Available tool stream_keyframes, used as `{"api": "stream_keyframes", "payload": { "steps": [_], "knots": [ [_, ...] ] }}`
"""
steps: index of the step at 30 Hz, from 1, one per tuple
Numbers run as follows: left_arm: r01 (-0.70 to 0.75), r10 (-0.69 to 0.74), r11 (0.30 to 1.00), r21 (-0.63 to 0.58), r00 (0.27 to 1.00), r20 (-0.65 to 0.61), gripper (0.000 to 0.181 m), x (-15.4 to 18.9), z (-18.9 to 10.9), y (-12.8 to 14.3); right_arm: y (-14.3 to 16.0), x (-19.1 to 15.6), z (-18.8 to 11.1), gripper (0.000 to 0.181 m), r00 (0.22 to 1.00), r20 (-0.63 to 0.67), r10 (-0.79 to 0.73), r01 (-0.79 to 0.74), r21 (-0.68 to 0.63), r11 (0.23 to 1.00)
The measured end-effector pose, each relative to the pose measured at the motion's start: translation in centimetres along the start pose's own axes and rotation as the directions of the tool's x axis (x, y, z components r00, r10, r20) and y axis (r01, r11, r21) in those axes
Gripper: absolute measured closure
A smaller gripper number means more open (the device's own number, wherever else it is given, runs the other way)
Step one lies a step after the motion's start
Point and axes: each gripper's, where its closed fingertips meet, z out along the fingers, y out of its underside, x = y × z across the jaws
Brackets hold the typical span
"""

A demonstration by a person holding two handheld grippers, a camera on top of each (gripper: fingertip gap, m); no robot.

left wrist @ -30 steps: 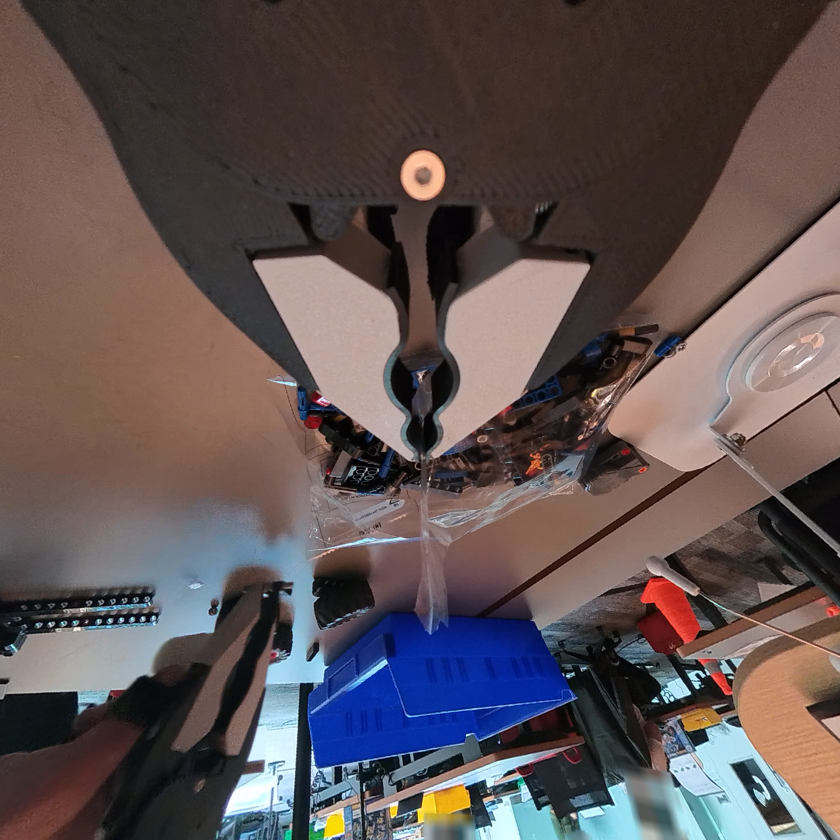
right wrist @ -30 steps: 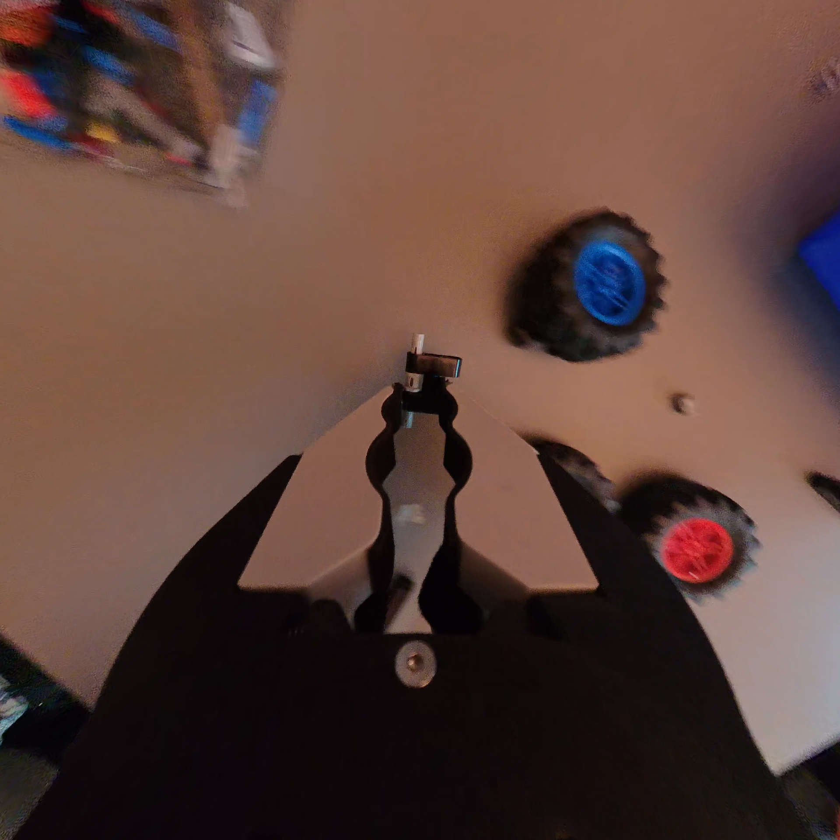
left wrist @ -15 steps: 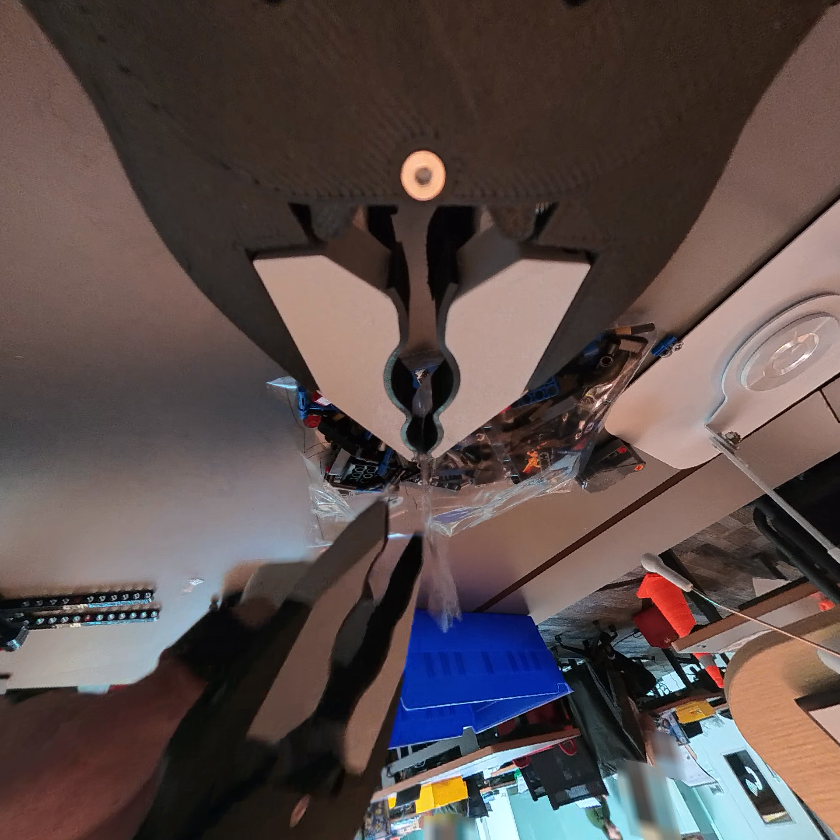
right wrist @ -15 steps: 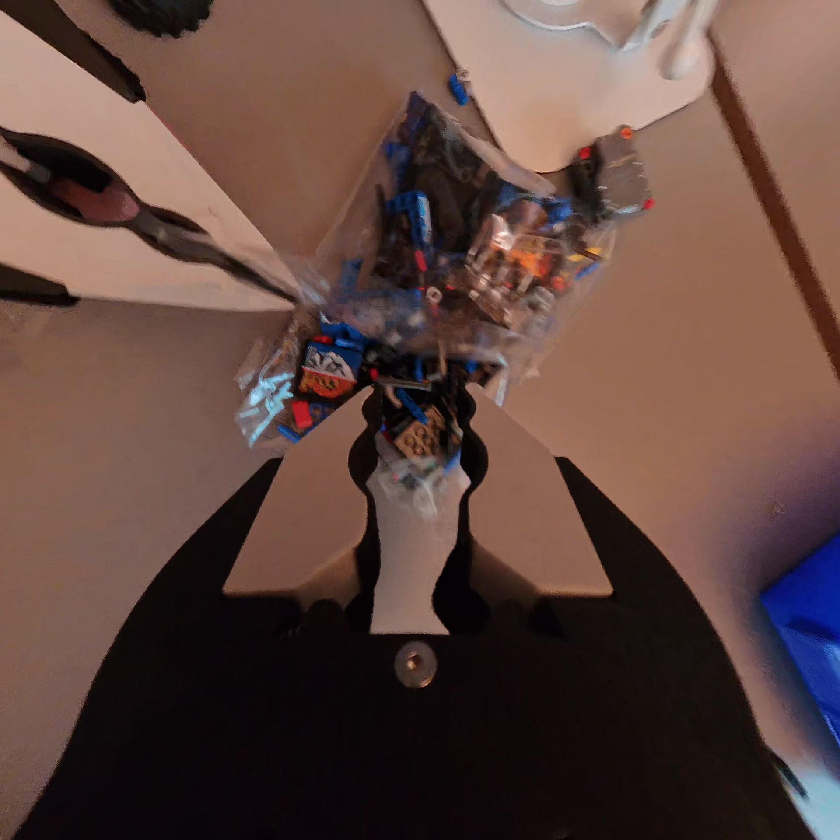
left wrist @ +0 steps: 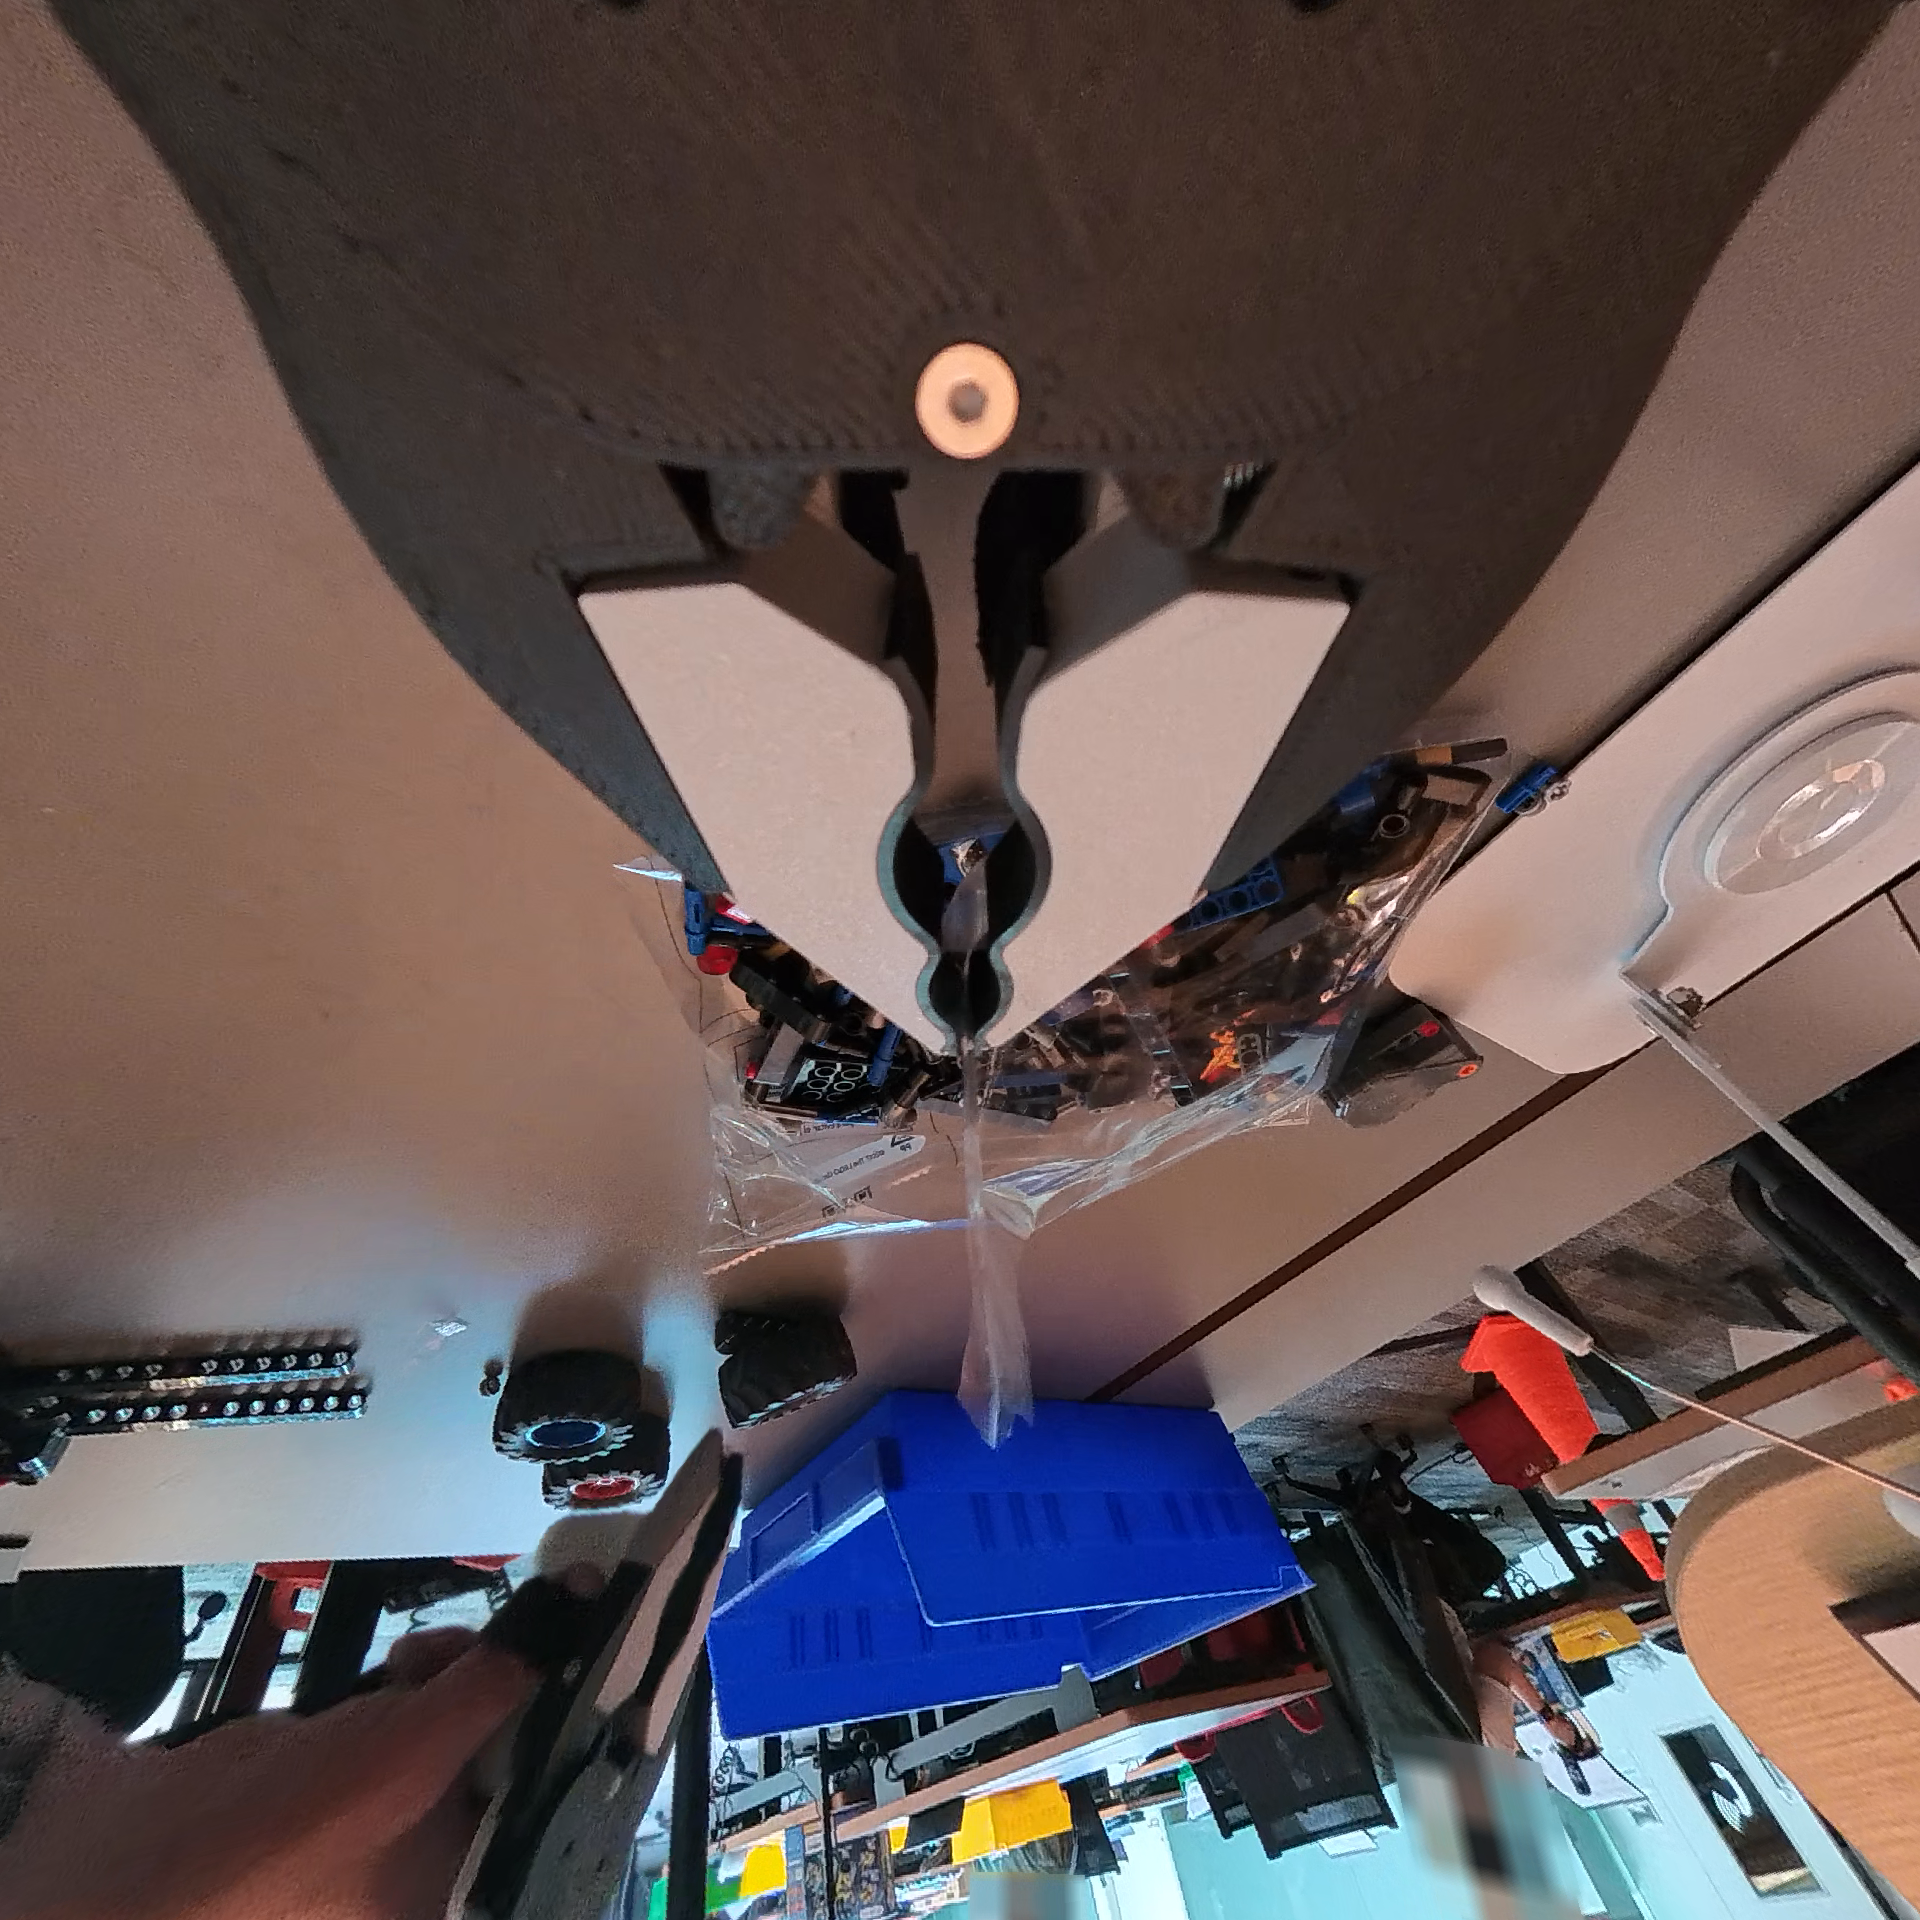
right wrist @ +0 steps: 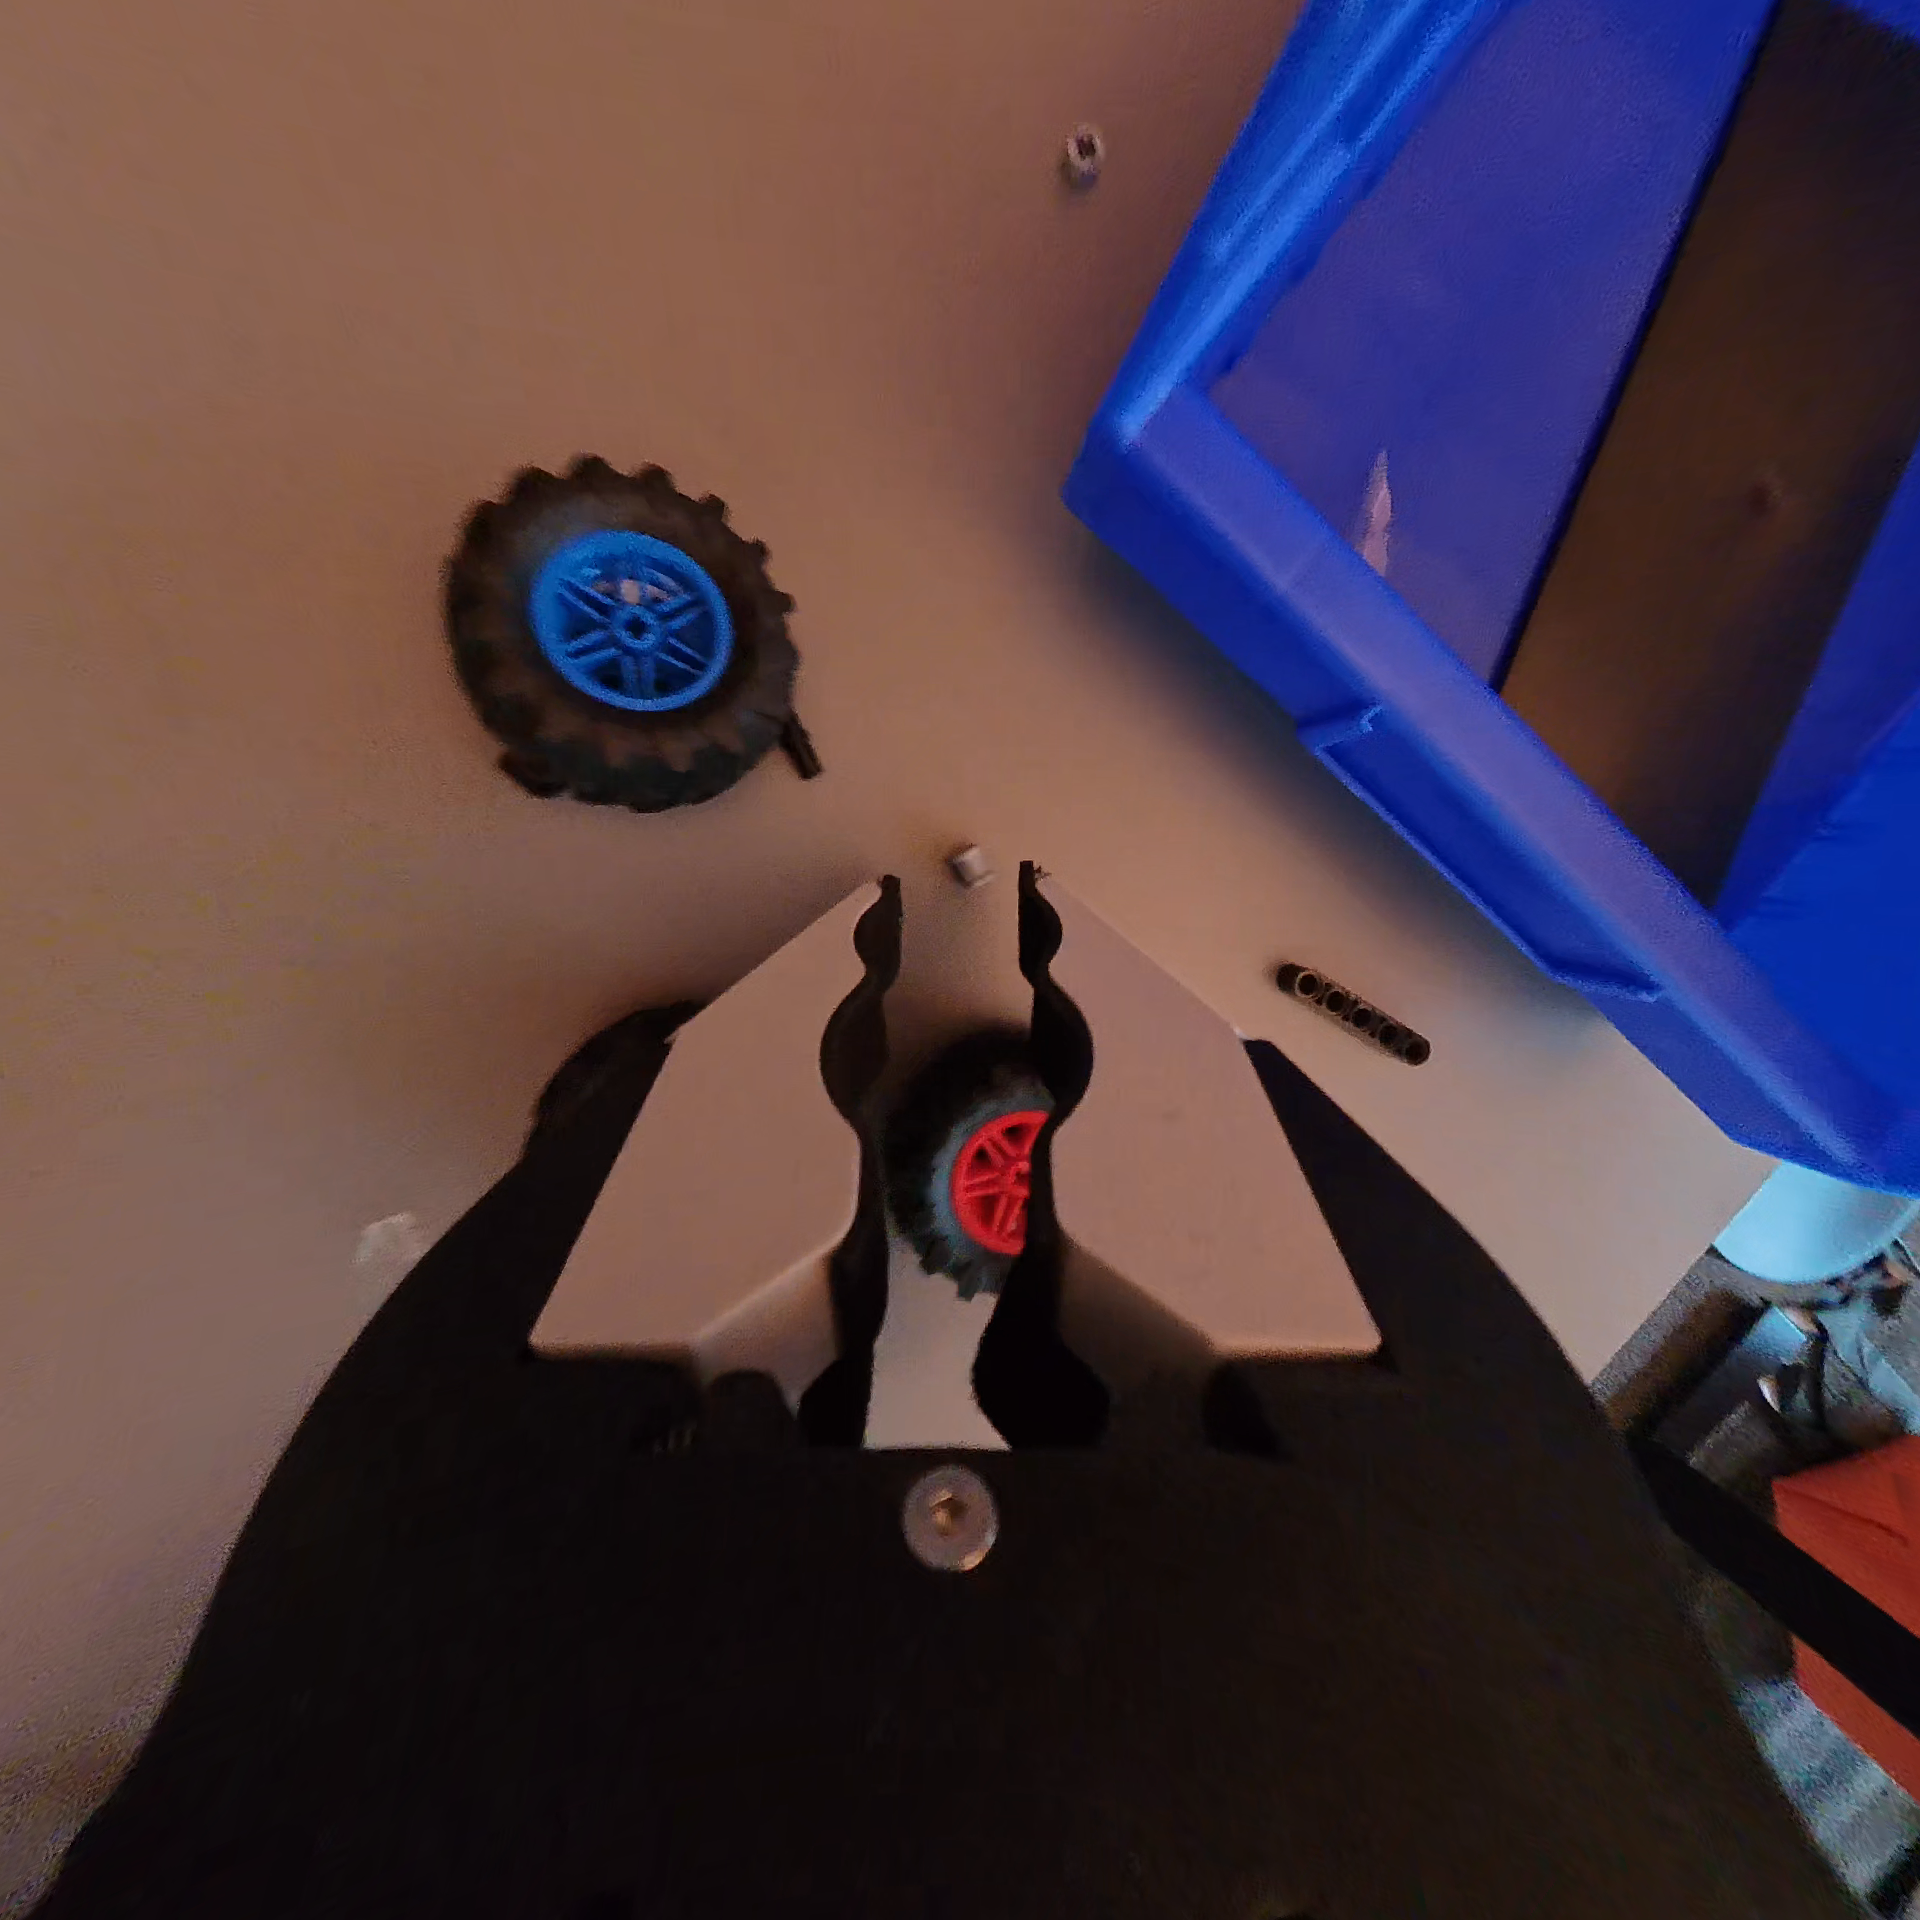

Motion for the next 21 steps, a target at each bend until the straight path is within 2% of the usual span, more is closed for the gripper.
{"api": "stream_keyframes", "payload": {
  "steps": [4, 7, 12, 15, 18, 21],
  "knots": [
    [0.0, 0.0, 1.0, -0.001, 1.0, -0.003, 0.181, 0.0, 0.0, 0.0, 0.8, 1.0, 2.1, 0.165, 1.0, 0.001, 0.005, -0.005, -0.055, 0.998],
    [-0.001, 0.001, 1.0, -0.002, 1.0, -0.004, 0.181, 0.0, 0.0, 0.0, 0.4, 0.8, 2.4, 0.176, 0.999, 0.036, 0.005, -0.004, -0.033, 0.999],
    [0.004, -0.004, 1.0, 0.002, 1.0, -0.003, 0.181, -0.1, 0.0, 0.0, 0.0, -0.8, 1.0, 0.177, 0.995, 0.101, 0.015, -0.014, -0.009, 1.0],
    [0.004, -0.004, 1.0, 0.003, 1.0, -0.001, 0.181, -0.1, 0.0, 0.0, -2.6, -5.8, -2.4, 0.177, 0.982, 0.168, -0.088, 0.07, 0.106, 0.992],
    [0.003, -0.003, 1.0, 0.005, 1.0, 0.002, 0.181, -0.1, 0.0, -0.1, -6.5, -14.5, -6.1, 0.177, 0.926, 0.26, -0.275, 0.202, 0.275, 0.94],
    [0.012, -0.012, 1.0, 0.014, 1.0, 0.008, 0.181, -0.2, 0.0, -0.2, -9.4, -22.9, -6.9, 0.177, 0.836, 0.318, -0.448, 0.326, 0.37, 0.87]
  ]
}}
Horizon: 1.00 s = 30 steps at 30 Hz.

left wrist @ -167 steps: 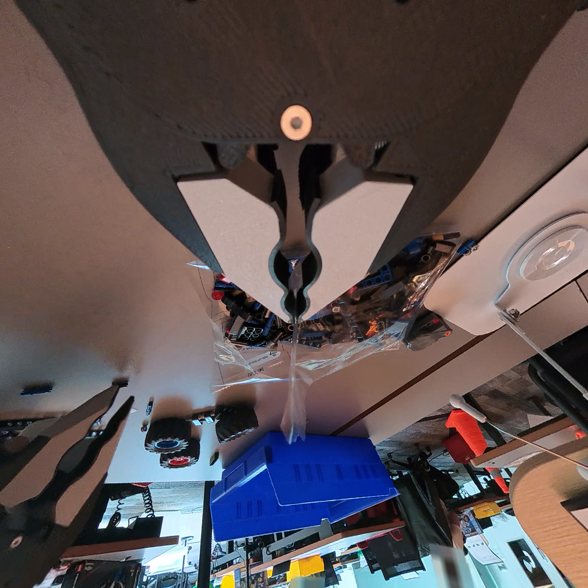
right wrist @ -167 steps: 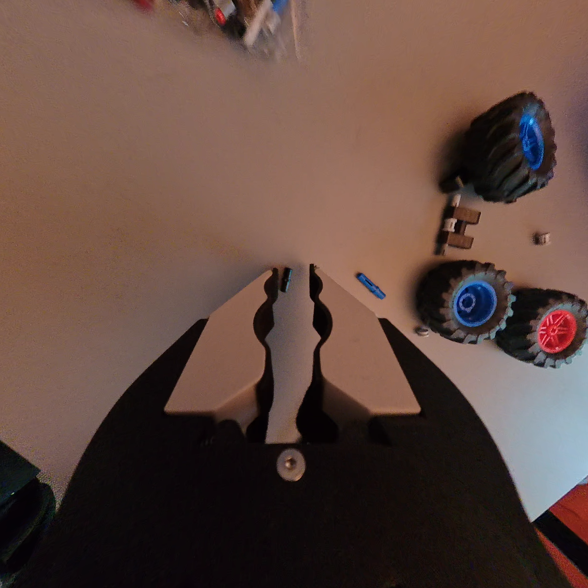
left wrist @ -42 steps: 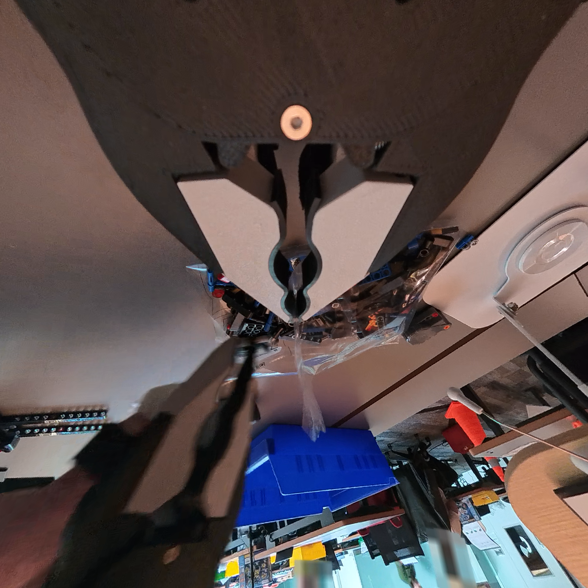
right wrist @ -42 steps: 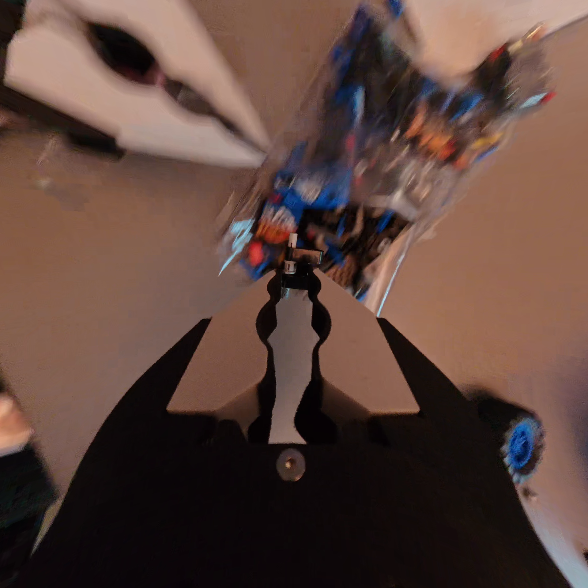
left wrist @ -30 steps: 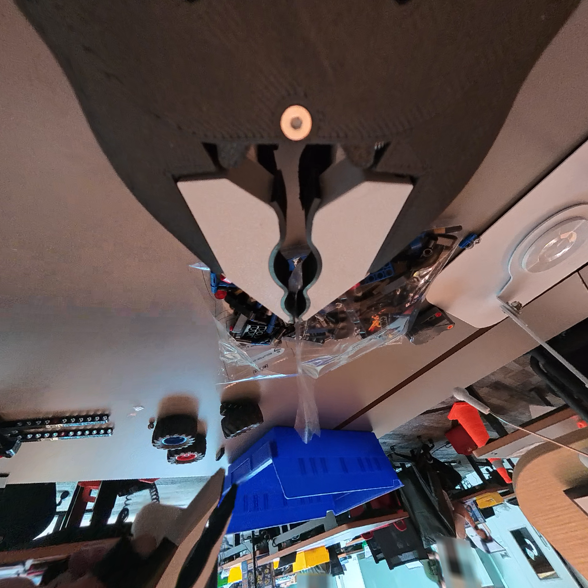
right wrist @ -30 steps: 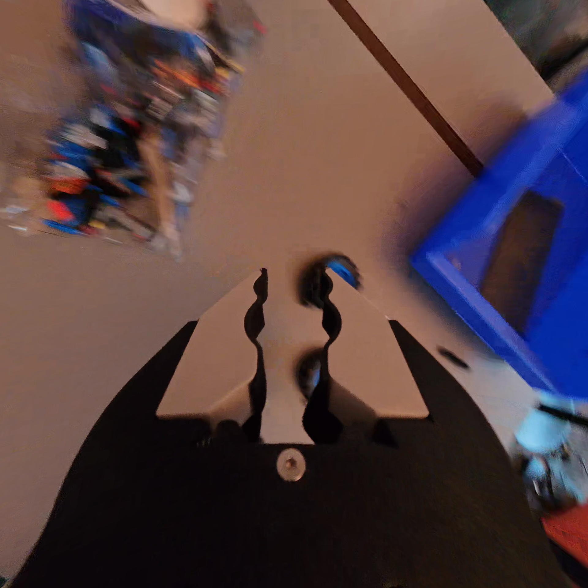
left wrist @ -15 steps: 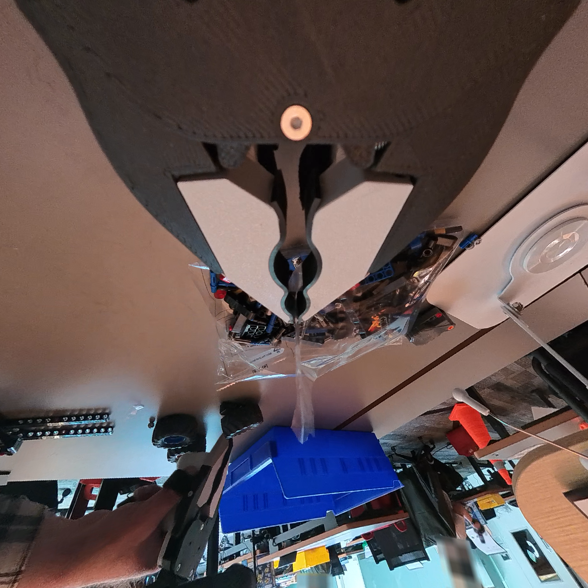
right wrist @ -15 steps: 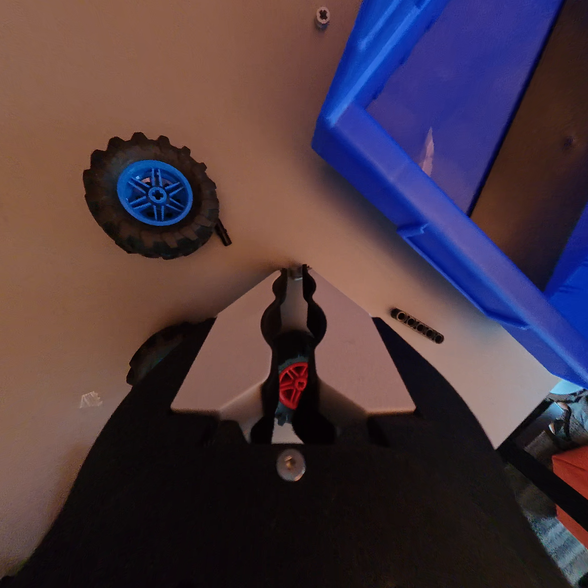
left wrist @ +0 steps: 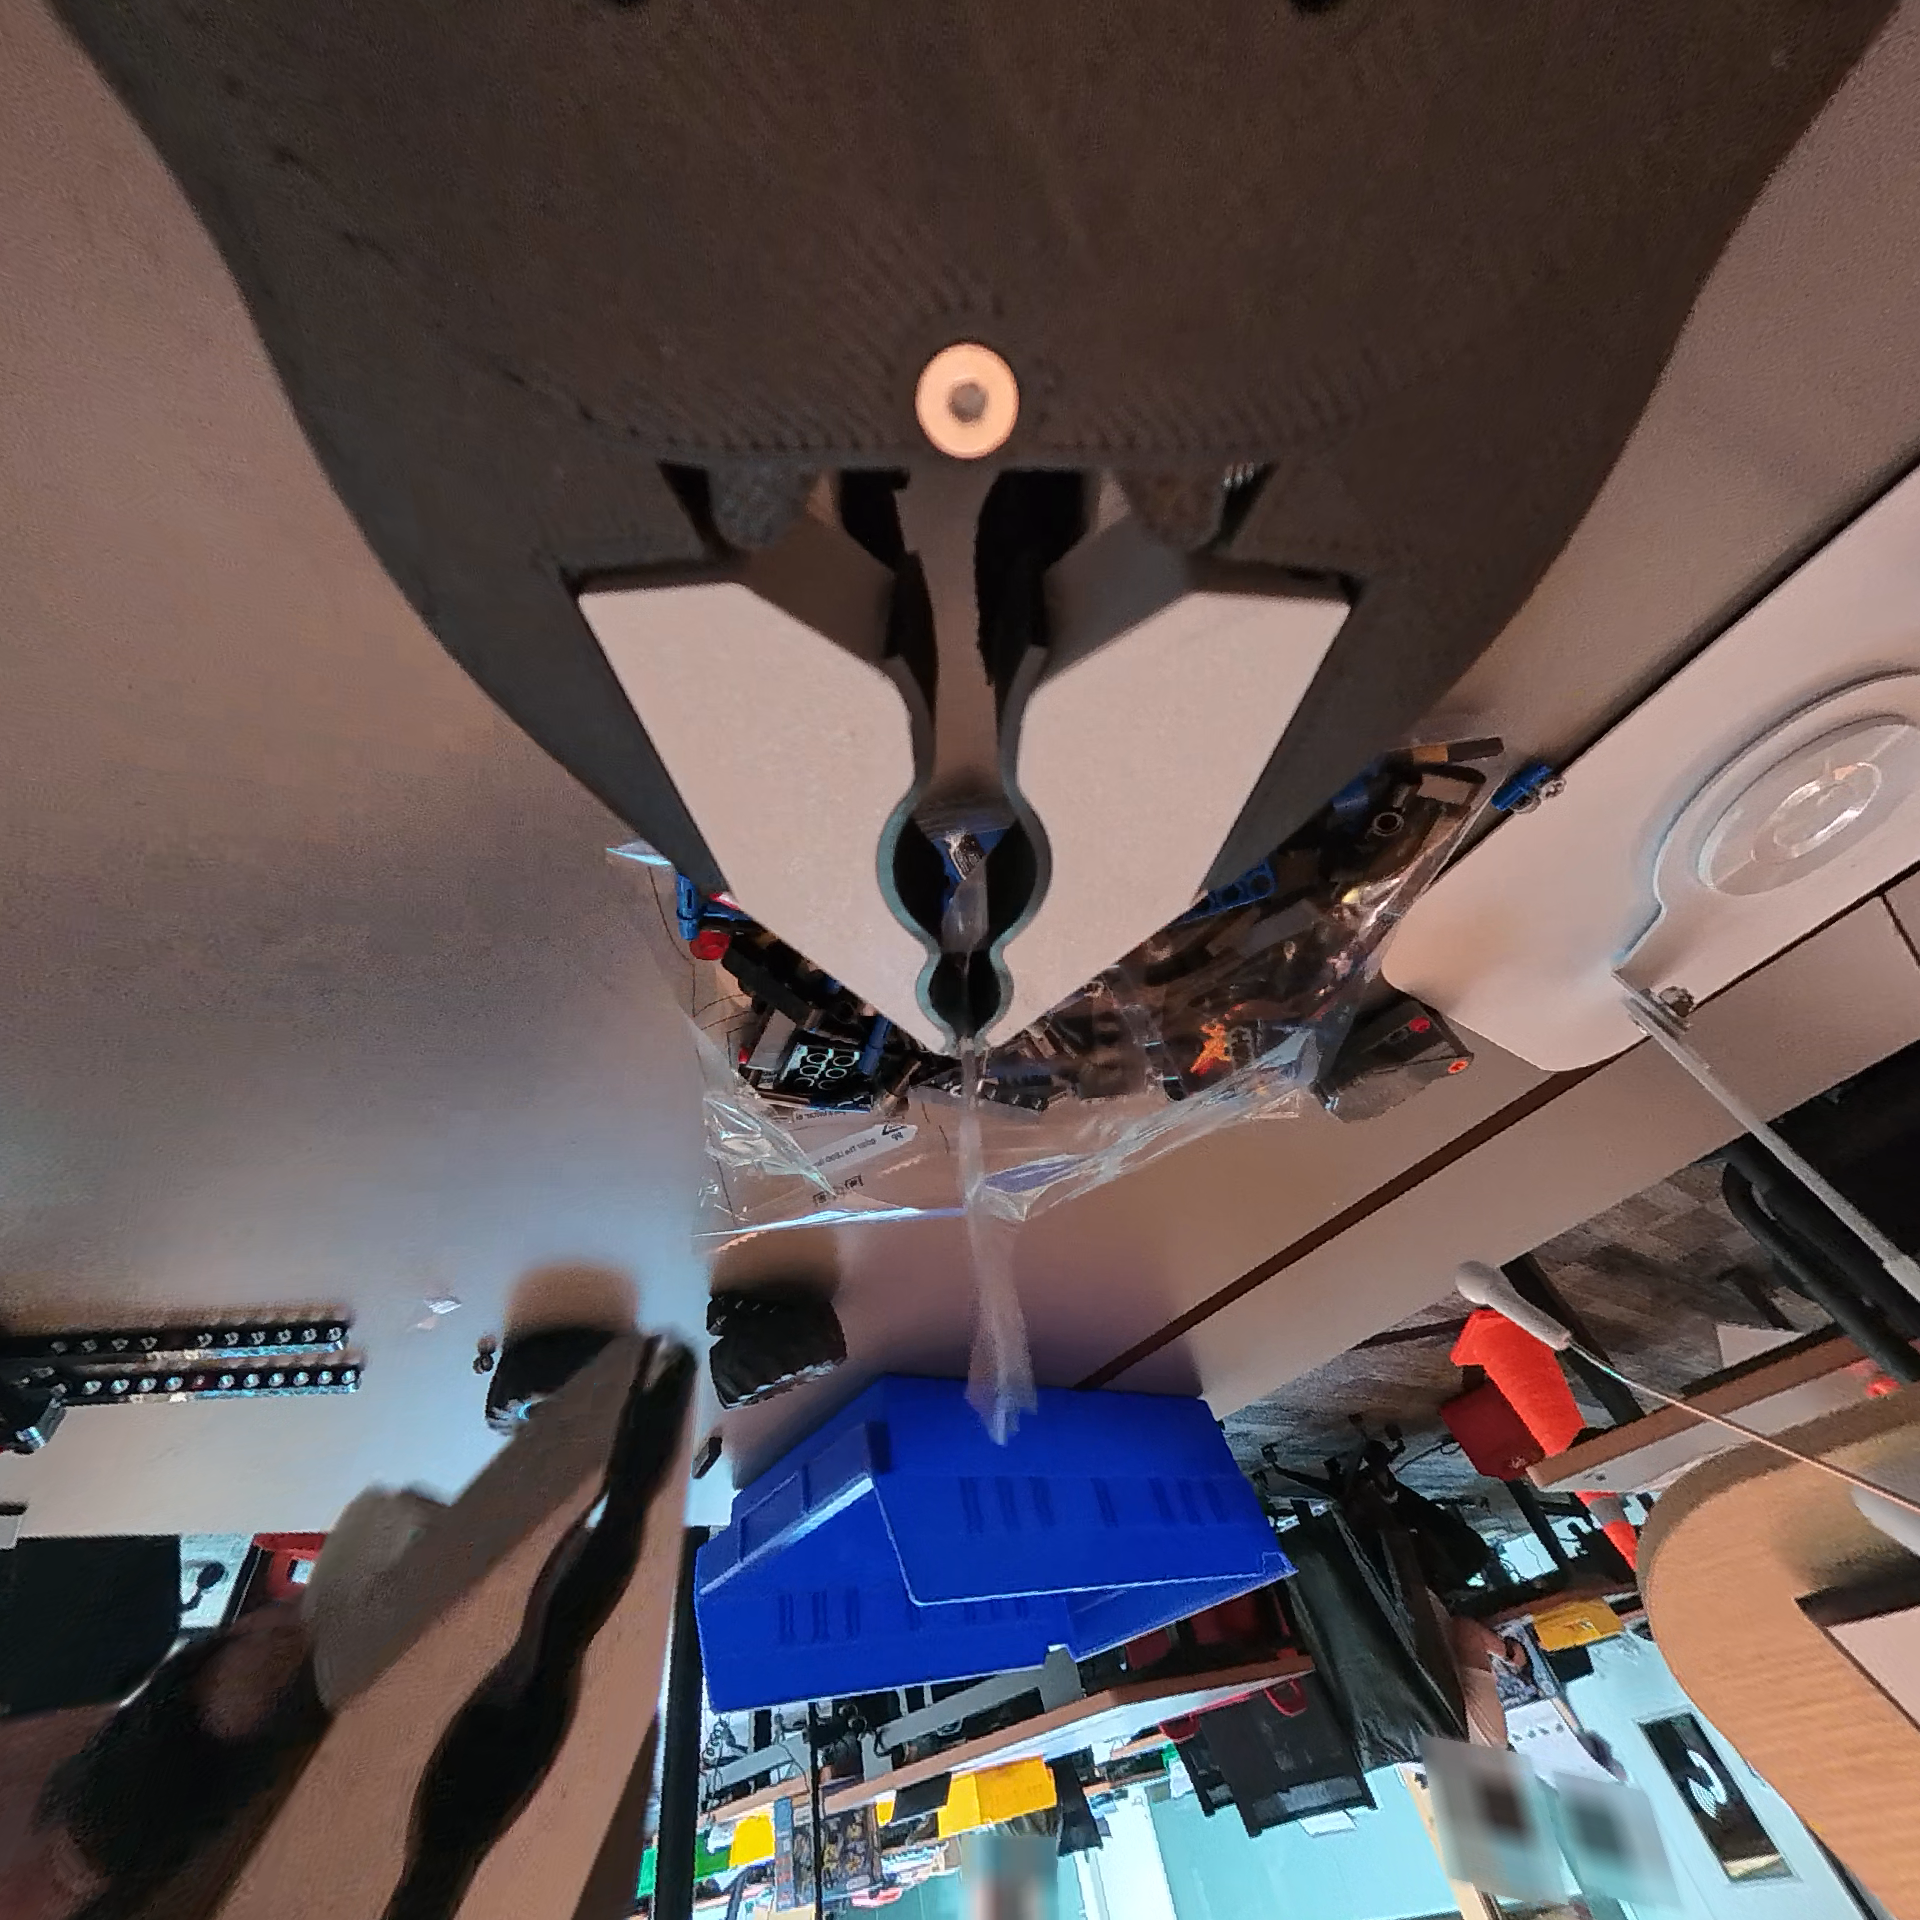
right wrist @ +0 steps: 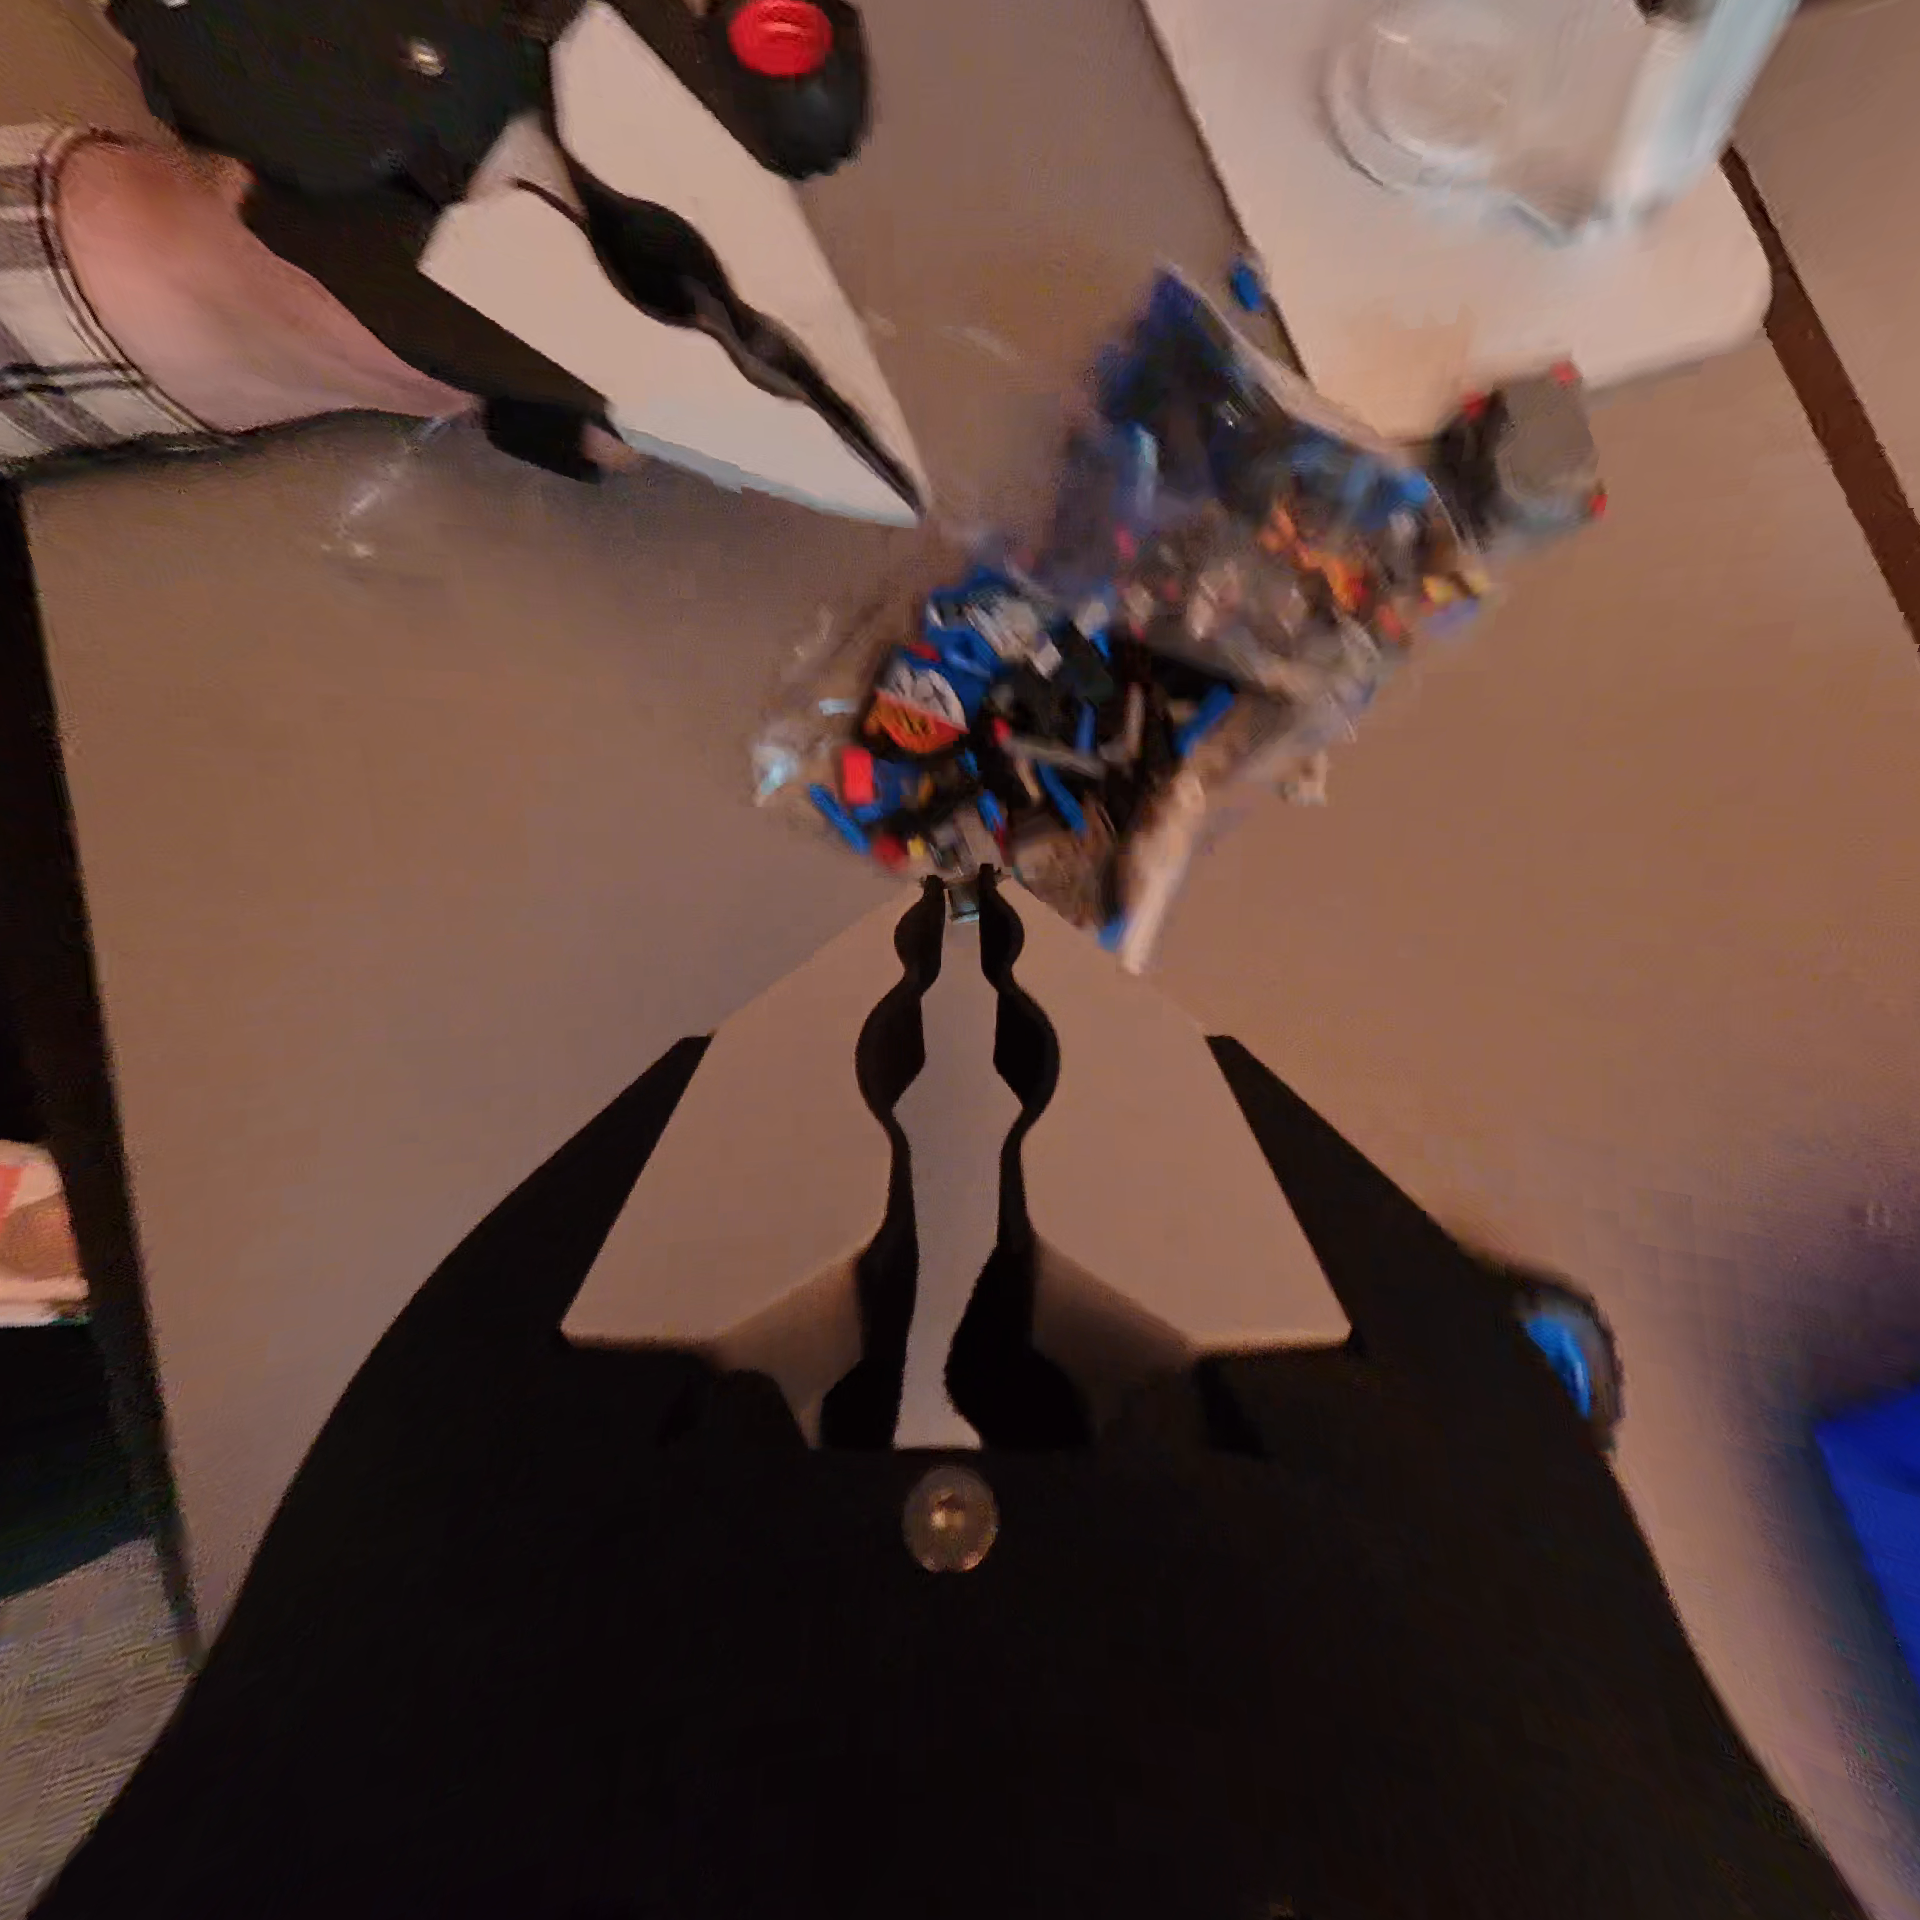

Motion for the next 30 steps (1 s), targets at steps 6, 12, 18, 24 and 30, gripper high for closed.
{"api": "stream_keyframes", "payload": {
  "steps": [6, 12, 18, 24, 30],
  "knots": [
    [-0.002, 0.002, 1.0, 0.003, 1.0, -0.003, 0.181, 0.1, -0.1, 0.0, -2.9, -0.2, 6.2, 0.155, 0.991, -0.096, -0.093, 0.087, -0.064, 0.994],
    [-0.03, 0.029, 0.999, -0.018, 0.999, -0.046, 0.181, 1.2, 0.2, 0.1, -3.9, 4.8, -0.1, 0.164, 0.977, -0.215, 0.018, -0.004, 0.067, 0.998],
    [-0.061, 0.059, 0.998, -0.02, 0.996, -0.068, 0.181, 2.0, 0.2, -0.2, 1.1, 16.1, -4.1, 0.16, 0.89, -0.447, 0.091, -0.158, -0.116, 0.981],
    [-0.057, 0.055, 0.998, -0.022, 0.996, -0.075, 0.181, 2.1, 0.3, -0.1, 6.7, 22.0, -1.3, 0.157, 0.889, -0.455, 0.049, -0.265, -0.424, 0.866],
    [-0.041, 0.039, 0.999, -0.025, 0.996, -0.08, 0.181, 2.0, 0.4, 0.1, 9.8, 25.6, 0.9, 0.156, 0.926, -0.371, -0.068, -0.214, -0.663, 0.717]
  ]
}}
